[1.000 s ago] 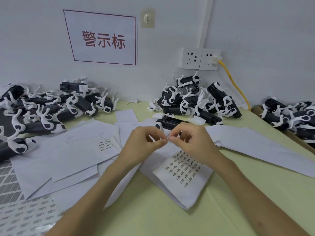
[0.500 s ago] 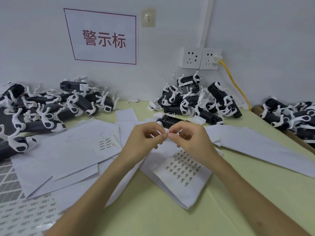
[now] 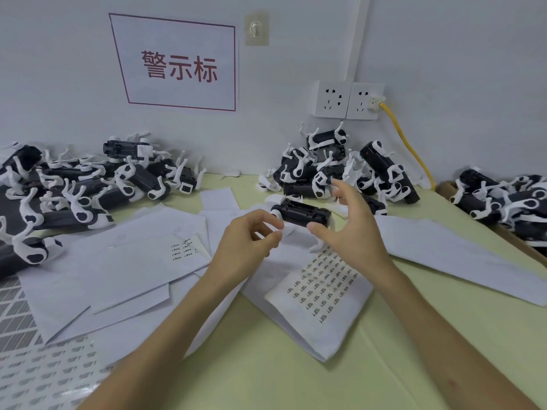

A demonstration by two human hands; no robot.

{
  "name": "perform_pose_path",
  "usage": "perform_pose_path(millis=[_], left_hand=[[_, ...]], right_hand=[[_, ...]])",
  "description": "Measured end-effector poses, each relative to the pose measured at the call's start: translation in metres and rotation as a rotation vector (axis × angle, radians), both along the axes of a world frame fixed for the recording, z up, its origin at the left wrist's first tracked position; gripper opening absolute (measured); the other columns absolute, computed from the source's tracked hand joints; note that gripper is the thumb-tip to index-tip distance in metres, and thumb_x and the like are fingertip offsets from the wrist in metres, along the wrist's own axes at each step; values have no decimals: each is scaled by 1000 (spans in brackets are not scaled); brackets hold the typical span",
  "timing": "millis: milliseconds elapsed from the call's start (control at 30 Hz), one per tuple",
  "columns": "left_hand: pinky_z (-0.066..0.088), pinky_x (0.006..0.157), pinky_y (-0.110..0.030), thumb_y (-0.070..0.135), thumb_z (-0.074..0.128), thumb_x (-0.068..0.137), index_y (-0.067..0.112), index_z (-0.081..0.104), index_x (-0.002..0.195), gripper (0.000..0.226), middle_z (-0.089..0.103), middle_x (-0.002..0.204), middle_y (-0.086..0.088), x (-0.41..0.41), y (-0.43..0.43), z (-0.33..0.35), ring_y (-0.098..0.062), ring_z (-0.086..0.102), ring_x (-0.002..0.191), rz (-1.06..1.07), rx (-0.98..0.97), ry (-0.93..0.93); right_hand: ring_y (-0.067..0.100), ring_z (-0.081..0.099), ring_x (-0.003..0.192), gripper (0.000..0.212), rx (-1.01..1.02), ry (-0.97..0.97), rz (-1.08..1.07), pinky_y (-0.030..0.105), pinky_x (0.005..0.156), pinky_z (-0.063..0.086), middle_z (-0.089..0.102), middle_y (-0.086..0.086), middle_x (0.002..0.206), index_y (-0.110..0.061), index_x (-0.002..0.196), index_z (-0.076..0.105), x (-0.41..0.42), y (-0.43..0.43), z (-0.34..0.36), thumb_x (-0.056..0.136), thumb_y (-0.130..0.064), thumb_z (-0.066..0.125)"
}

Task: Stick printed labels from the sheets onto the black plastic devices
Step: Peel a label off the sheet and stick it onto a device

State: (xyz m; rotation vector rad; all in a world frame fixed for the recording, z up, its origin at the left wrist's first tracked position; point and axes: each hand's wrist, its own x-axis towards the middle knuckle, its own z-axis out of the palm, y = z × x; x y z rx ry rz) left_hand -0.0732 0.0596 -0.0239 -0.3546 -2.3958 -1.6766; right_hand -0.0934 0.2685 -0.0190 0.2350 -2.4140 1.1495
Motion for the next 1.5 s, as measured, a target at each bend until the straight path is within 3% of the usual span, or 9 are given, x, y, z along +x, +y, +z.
perform_pose_path(millis=[100,333,467,600,767,900,1033,1333,1500], left_hand=[[54,77,-32,12,67,92,30,70,89,18,69,78,9,1,1,0,-18,65,70,32,-21,21],[41,90,-25,16,75,85,27,55,132,52,55,128,6,0,2,-3,-12,55,114,142,-219,175],[32,109,-30,29,79,80,25,45,147,75,47,145,4,1,0,1,-14,41,136,120,-264,284],[44,104,-45,39,70,76,27,64,127,52,68,120,12,-1,-2,0,-12,60,115,43,-269,293],[50,76,-15,33,78,88,21,64,105,25,74,95,10,-7,-2,-3,-1,69,93,178,151,186],[56,71,-31,56,53,99,21,73,97,40,77,88,1,-7,-6,9,-18,73,83,42,559,-187],[56,66,-35,58,43,100,19,74,75,56,65,70,-3,0,-1,11,-22,68,67,-142,741,-403],[55,88,-39,40,70,77,18,49,134,64,71,117,-3,2,12,-7,-24,70,107,-231,395,-345],[48,77,-6,34,67,97,25,44,133,44,62,127,14,3,14,-15,15,62,104,-252,238,-278]], right_hand=[[15,45,134,96,44,-198,-24,43,112,36,48,-10,144,-33,157,23,-5,4,-7,81,-41,82],[-20,44,117,87,-30,34,87,0,89,33,52,-15,135,-37,152,32,-2,-1,-8,82,-28,83],[3,42,138,91,67,184,286,22,108,37,51,-15,145,-39,152,32,8,-7,-3,80,-19,85],[9,46,139,88,-25,196,400,17,105,40,52,-16,146,-28,154,36,17,-20,0,81,-15,85],[5,46,138,62,-190,245,323,32,111,42,51,-15,148,-27,146,46,20,-16,12,91,-23,74],[16,72,97,18,-361,109,329,48,93,56,74,-9,109,-28,107,71,16,-8,18,94,-17,70],[14,69,73,14,-397,19,355,34,72,53,76,-1,86,-26,90,75,17,-12,16,95,-15,69],[11,69,77,8,-427,-118,405,17,70,52,75,-2,83,-16,86,76,18,-14,17,91,-11,72],[13,71,75,2,-419,-120,392,17,69,52,74,-4,84,-9,89,76,19,-17,15,90,-10,74]])
